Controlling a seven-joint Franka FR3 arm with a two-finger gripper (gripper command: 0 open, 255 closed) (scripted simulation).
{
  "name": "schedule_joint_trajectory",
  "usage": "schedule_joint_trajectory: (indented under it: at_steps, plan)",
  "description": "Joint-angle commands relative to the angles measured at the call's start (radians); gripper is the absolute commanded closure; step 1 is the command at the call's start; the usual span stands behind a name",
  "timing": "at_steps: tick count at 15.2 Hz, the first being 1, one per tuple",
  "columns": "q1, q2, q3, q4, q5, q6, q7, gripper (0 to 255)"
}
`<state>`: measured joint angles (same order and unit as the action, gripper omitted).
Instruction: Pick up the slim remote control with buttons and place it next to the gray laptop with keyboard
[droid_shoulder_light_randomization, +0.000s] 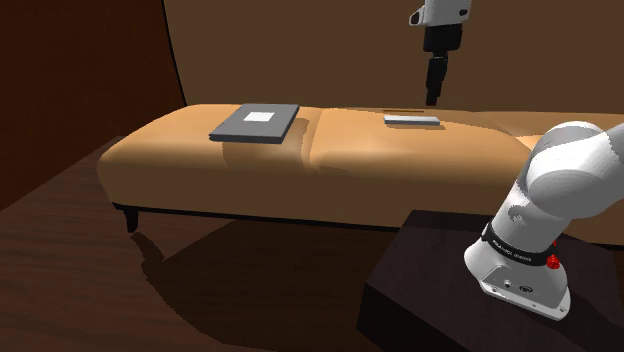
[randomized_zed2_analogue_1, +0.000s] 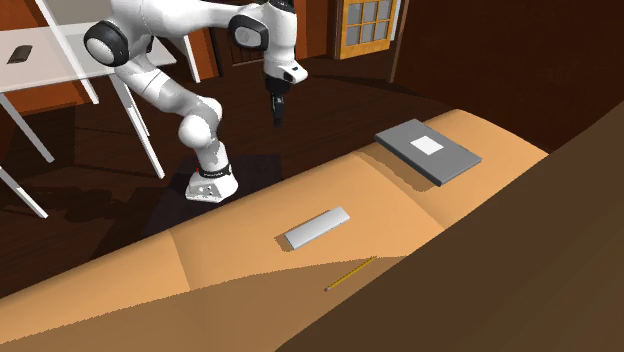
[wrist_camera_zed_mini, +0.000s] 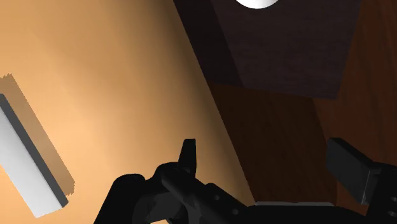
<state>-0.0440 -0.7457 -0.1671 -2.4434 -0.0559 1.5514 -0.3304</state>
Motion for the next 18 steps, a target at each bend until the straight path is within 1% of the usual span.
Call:
schedule_joint_trajectory:
  at_steps: [1, 6, 10, 14, 18]
  plan:
    - [-0.009, 0.034, -0.043, 0.002, -0.03, 0.041, -0.054, 0]
    - [-0.027, 0.138, -0.152, 0.009, -0.087, 0.158, -0.184, 0]
    - [-0.03, 0.246, -0.239, 0.04, -0.108, 0.253, -0.291, 0]
    - [-0.025, 0.376, -0.325, 0.093, -0.099, 0.343, -0.406, 0]
    - [-0.015, 0.526, -0.406, 0.168, -0.049, 0.423, -0.536, 0]
